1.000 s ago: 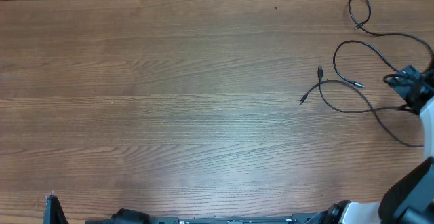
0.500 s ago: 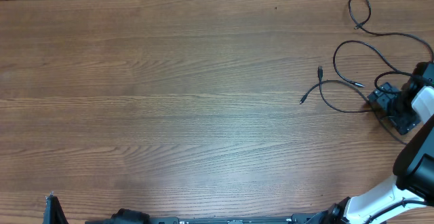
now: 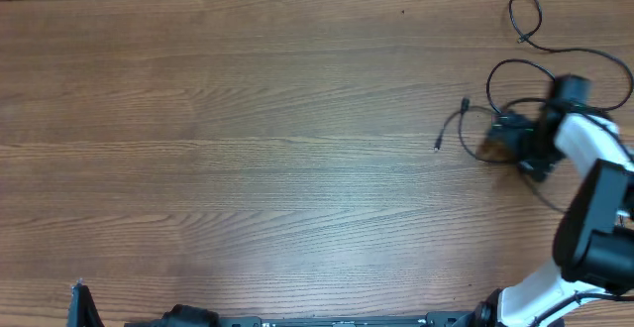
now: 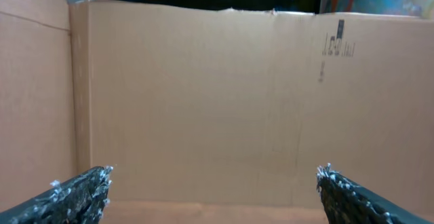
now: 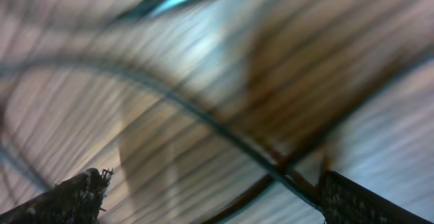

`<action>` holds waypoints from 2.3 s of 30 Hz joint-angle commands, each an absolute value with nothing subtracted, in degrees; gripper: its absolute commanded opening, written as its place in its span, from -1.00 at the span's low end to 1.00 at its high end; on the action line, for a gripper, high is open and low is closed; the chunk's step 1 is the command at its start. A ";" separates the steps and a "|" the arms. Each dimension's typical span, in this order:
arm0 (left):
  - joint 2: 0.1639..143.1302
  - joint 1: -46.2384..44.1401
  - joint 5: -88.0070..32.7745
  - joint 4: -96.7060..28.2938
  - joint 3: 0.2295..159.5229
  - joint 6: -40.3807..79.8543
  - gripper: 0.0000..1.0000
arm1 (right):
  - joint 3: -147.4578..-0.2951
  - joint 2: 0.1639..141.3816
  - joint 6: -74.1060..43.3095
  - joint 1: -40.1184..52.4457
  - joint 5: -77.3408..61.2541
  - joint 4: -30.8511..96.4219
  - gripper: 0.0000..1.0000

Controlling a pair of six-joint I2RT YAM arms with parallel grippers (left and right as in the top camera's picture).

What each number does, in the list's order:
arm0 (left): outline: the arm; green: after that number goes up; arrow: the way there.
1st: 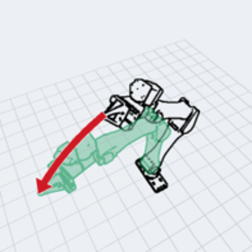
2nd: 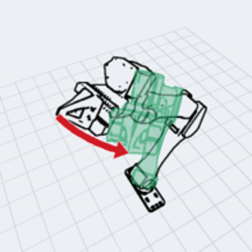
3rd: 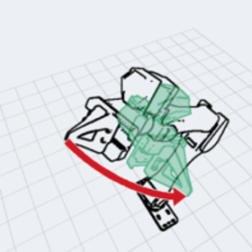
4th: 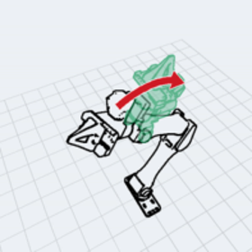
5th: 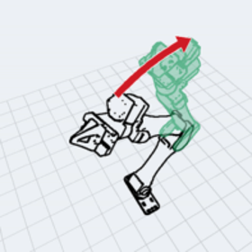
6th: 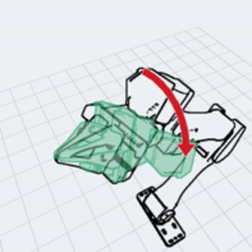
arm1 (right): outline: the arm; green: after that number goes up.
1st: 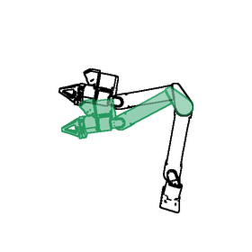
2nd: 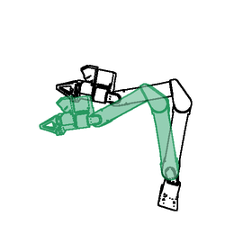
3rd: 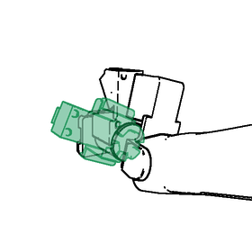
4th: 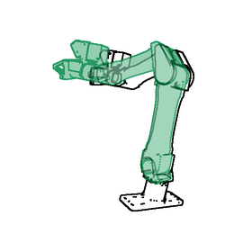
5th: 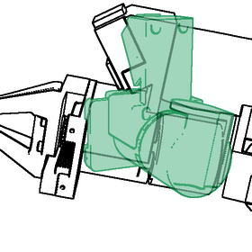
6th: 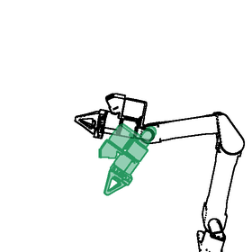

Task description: Untangle cables

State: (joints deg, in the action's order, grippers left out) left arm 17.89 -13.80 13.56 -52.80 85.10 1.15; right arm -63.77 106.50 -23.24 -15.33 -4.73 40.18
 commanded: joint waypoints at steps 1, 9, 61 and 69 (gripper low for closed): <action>17.50 -13.91 14.13 -53.28 85.27 1.26 0.99 | -58.87 111.46 -30.06 -3.73 -13.61 40.12 1.00; 17.50 -13.91 14.15 -53.78 85.27 -0.27 0.99 | -59.81 111.00 -31.68 3.64 -7.68 40.25 1.00; 17.50 -13.91 0.16 -75.20 62.02 -2.17 0.99 | -92.86 29.80 -15.18 -0.03 -13.85 75.11 1.00; 17.50 -13.89 0.16 -75.20 62.02 -2.17 0.99 | -92.86 29.80 -15.20 -0.03 -14.00 75.13 1.00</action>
